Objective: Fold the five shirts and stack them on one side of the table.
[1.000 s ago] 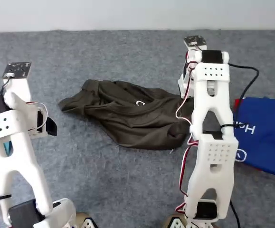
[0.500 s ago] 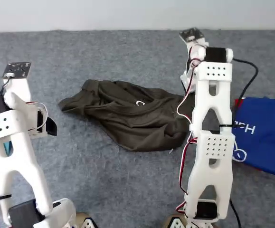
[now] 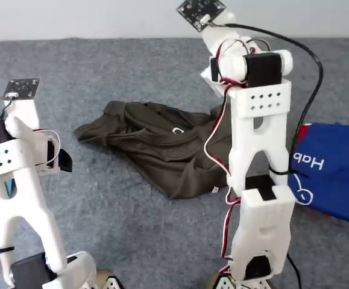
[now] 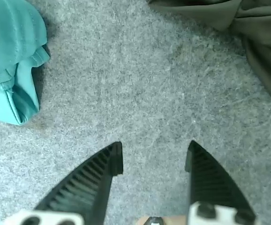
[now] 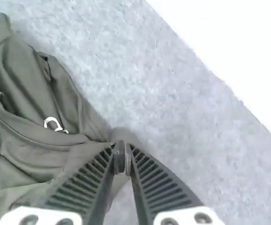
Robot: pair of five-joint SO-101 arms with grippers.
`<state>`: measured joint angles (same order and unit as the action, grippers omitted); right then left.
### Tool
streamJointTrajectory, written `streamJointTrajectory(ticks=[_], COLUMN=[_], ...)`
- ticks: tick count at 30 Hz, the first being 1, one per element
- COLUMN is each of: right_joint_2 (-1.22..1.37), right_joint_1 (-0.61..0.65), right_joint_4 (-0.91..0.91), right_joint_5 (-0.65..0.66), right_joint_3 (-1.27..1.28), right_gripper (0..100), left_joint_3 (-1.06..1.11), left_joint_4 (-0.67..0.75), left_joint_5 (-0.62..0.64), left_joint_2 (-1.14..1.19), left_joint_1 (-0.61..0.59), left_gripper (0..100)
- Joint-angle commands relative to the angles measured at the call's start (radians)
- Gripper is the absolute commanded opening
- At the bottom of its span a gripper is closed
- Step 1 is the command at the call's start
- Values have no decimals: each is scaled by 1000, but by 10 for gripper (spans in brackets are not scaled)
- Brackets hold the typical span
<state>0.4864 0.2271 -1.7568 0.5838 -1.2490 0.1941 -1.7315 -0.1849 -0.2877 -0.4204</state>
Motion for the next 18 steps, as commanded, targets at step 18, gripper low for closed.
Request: streamJointTrajectory(ticks=[18], right_joint_2=[492], right_joint_1=[-81], right_joint_4=[305], right_joint_5=[-301], right_joint_3=[129], right_gripper=[260], left_joint_3=[85], left_joint_4=[2], left_joint_5=[-8], left_joint_2=[-35], left_joint_1=[3], left_gripper=[217])
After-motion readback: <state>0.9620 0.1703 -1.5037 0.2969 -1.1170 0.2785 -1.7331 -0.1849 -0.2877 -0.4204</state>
